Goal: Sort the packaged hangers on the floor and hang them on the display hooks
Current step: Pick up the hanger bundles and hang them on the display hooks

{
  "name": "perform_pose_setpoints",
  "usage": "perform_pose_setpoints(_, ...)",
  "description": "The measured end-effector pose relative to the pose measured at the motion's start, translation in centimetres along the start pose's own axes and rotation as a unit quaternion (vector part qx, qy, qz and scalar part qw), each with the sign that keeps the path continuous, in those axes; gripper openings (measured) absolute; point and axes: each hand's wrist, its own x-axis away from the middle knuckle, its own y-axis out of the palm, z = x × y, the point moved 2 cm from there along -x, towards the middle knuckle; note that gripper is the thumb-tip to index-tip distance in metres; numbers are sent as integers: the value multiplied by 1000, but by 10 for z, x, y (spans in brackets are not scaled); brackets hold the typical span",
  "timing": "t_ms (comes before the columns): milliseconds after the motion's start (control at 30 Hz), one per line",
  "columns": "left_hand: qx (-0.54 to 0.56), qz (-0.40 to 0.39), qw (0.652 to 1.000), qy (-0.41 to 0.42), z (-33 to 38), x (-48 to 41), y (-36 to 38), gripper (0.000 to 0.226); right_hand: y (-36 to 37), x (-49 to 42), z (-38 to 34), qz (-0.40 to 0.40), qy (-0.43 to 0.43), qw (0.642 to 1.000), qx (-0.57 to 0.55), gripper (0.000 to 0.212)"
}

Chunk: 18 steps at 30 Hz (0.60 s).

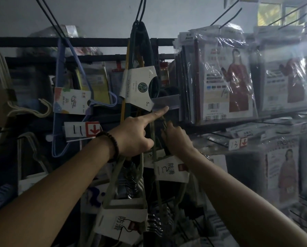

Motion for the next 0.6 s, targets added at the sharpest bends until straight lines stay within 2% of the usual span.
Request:
perform_pose_setpoints(67, 9, 3, 1000, 2, 2, -1, 1, 100, 25, -11, 6, -9, 47, 999, -14, 22)
perform_pose_setpoints(100, 15, 5, 1000, 3, 2, -1, 1, 100, 37, -15, 10, -10, 50, 998, 32, 27)
perform_pose_setpoints(200, 25, 14, 1000, 7, 2, -2, 5, 101, 54, -30, 10, -9, 83, 995, 50, 38)
perform_pose_setpoints(367, 45, 26, 999, 7, 1, -1, 13, 102, 61, -51, 7, -116, 88, 987, 71, 33)
perform_pose_setpoints(433, 52, 27, 998, 8, 1, -1, 14, 102, 60, -47, 8, -151, 81, 981, 87, 25)
perform_pose_setpoints(500, 58, 30, 998, 9, 0, 0, 14, 102, 51, -37, 7, -136, 75, 986, 65, 17)
perform_pose_setpoints(600, 70, 31, 997, 8, 0, 0, 18, 103, 21, -3, 2, -46, 60, 997, -18, 15)
